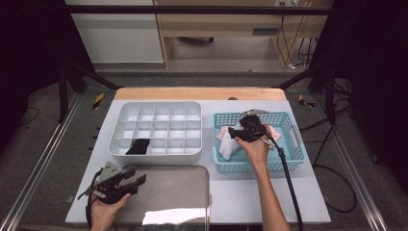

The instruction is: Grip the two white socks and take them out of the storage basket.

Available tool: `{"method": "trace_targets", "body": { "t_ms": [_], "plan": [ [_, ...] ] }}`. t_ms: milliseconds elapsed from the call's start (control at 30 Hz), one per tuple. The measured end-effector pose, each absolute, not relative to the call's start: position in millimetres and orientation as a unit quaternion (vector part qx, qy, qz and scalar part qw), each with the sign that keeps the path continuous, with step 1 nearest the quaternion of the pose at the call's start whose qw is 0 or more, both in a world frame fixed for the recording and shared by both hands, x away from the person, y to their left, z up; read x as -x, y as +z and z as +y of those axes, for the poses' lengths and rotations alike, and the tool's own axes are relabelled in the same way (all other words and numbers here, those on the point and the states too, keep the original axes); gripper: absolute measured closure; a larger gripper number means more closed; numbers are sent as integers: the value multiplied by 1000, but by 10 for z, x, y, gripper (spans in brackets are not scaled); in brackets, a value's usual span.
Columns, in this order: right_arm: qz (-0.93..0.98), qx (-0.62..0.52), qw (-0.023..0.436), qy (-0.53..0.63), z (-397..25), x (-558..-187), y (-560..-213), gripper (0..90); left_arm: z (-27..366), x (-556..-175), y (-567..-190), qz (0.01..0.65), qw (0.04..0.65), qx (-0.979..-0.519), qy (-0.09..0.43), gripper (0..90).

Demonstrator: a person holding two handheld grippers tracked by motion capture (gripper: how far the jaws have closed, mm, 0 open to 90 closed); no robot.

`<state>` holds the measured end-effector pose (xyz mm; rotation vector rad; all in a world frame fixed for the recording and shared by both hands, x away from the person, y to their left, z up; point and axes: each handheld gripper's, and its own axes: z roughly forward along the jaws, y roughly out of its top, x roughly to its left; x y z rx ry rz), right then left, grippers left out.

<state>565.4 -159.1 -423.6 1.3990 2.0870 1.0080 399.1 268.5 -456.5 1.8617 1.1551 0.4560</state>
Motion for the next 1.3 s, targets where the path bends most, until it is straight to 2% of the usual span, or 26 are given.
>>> {"method": "trace_targets", "body": {
  "t_ms": [433, 533, 867, 1033, 1067, 1100, 1233, 1300],
  "plan": [
    [756, -534, 196, 325, -1641, -5742, -4364, 296, 2677, -3996, -4580, 464, 433, -751, 183, 456],
    [754, -539, 187, 326, -1652, -5749, -4374, 300, 2675, -3996, -4580, 463, 433, -752, 183, 455],
    [772, -508, 157, 347, -1601, -5743, -4398, 395, 2670, -3998, -4581, 462, 433, -752, 182, 456],
    [783, -503, 138, 339, -1585, -5762, -4435, 530, 2663, -4000, -4584, 461, 432, -754, 181, 457],
    [786, -501, 138, 335, -1581, -5764, -4443, 580, 2666, -4000, -4583, 461, 431, -754, 181, 457],
    [792, -496, 135, 329, -1572, -5766, -4452, 665, 2663, -4000, -4585, 462, 432, -753, 180, 457],
    [797, -489, 133, 327, -1574, -5767, -4456, 847, 2663, -3999, -4584, 461, 432, -754, 181, 457],
    [797, -488, 134, 330, -1579, -5763, -4446, 861, 2664, -3999, -4584, 461, 432, -754, 180, 457]
  ]
}}
